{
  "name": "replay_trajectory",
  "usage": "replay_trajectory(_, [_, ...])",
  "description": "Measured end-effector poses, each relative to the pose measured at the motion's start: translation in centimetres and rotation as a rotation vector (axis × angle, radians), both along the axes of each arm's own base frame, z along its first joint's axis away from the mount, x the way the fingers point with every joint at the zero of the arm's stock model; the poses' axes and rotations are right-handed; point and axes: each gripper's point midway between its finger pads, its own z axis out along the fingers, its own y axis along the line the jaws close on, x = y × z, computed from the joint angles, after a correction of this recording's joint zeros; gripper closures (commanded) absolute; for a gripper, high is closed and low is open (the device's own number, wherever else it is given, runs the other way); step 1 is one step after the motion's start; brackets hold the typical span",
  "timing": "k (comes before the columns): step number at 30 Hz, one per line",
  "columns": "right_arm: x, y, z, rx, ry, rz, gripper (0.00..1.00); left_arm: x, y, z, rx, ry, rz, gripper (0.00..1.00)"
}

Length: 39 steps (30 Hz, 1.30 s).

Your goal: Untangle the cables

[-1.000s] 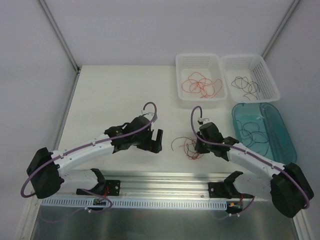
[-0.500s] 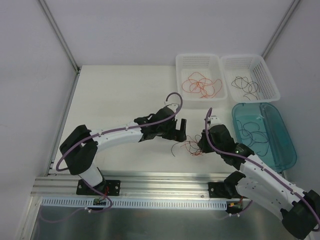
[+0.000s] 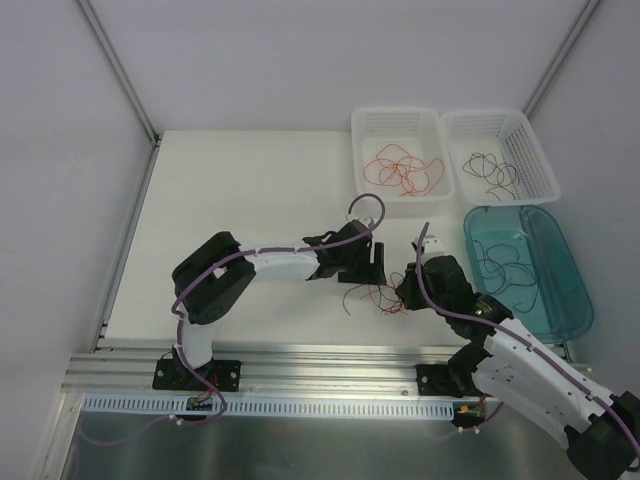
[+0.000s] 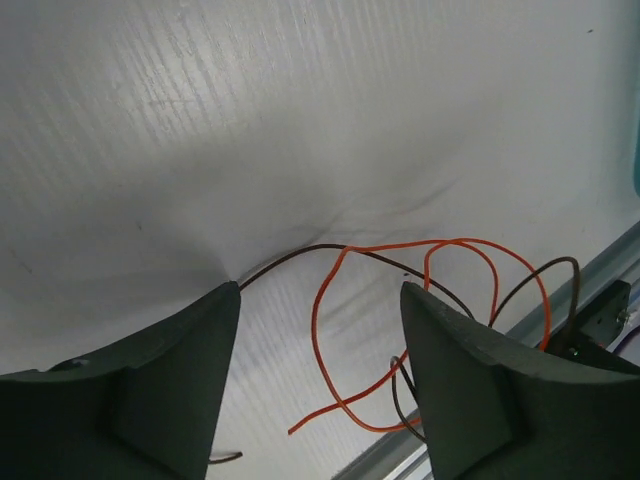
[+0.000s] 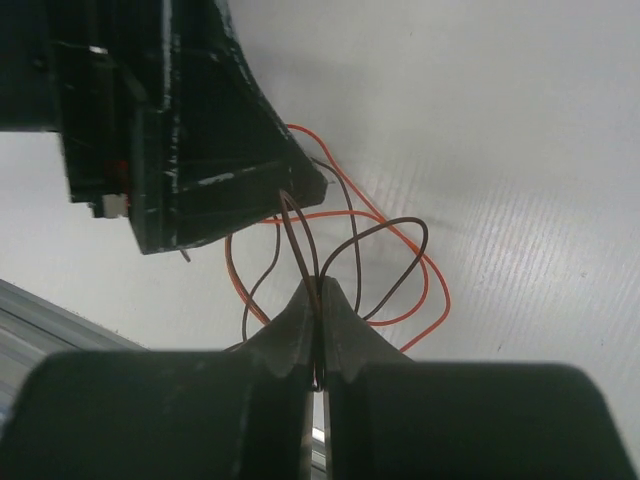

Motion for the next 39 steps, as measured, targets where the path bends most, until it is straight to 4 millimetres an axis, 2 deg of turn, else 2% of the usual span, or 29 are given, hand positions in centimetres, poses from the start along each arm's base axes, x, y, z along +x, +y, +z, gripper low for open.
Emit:
replay_trajectory(1, [0.0, 0.0, 0.0, 0.003, -0.003, 0.001, 0.99, -0.3, -0.2, -0.5, 0.0, 0.015, -0.002, 0.44])
replay_trajectory(2, [0.0, 0.1, 0.0, 0.006, -0.006, 0.003, 0.99, -0.5, -0.4, -1.0, -0.003, 0.033, -0.004, 0.62])
replay_trajectory(6, [-0.1, 0.2, 0.0, 0.01, -0.009, 0.009, 0.99, -1.2, -1.2, -1.7, -0.022, 0.072, -0.002, 1.0])
replay_trajectory(10, [-0.2, 0.1, 0.2, 0.01, -0.018, 0.008, 0.99, -0.9, -1.3, -1.6, -0.033, 0.055, 0.003, 1.0])
replay_trajectory(12, [-0.3, -0.3, 0.4, 0.005, -0.032, -0.003, 0.99, -0.6, -0.4, -1.6, -0.03, 0.035, 0.024, 1.0])
replay_trajectory(15, [-0.4, -1.3, 0.9, -0.008, -0.058, -0.03, 0.98, -0.2, 3.3, -1.9, 0.009, 0.018, 0.088, 1.0])
replay_trajectory(19, [-0.6, -2.7, 1.7, -0.023, -0.095, -0.078, 0.97, 2.0, 10.7, -1.4, 0.037, -0.008, 0.253, 1.0])
replay_trajectory(22, [-0.5, -2.4, 3.2, 0.017, -0.135, -0.077, 0.96, 2.5, 13.4, 1.4, -0.03, -0.059, 0.314, 1.0])
replay_trajectory(24, [-0.4, -2.6, 4.0, 0.034, -0.157, -0.095, 0.92, 2.7, 14.8, 3.7, -0.073, -0.114, 0.348, 1.0])
replay_trajectory(26, [-0.2, -3.2, 4.7, 0.034, -0.178, -0.128, 0.89, 3.3, 17.1, 5.3, -0.082, -0.169, 0.413, 1.0])
replay_trajectory(27, [-0.1, -4.0, 4.9, 0.014, -0.186, -0.16, 0.89, 3.9, 18.8, 5.6, -0.061, -0.198, 0.461, 1.0])
replay_trajectory(30, [-0.2, -6.0, 4.5, -0.049, -0.188, -0.233, 0.88, 4.9, 26.2, 5.2, 0.058, -0.254, 0.67, 1.0])
replay_trajectory(32, [-0.4, -7.0, 3.9, -0.089, -0.174, -0.266, 0.88, 4.4, 30.4, 5.3, 0.13, -0.282, 0.779, 1.0])
replay_trajectory(36, [-0.7, -8.2, 3.3, -0.14, -0.151, -0.306, 0.91, 3.3, 35.2, 7.9, 0.166, -0.376, 0.906, 1.0])
replay_trajectory(39, [-0.6, -8.2, 3.1, -0.157, -0.135, -0.307, 0.93, 2.7, 36.6, 9.8, 0.163, -0.447, 0.933, 1.0])
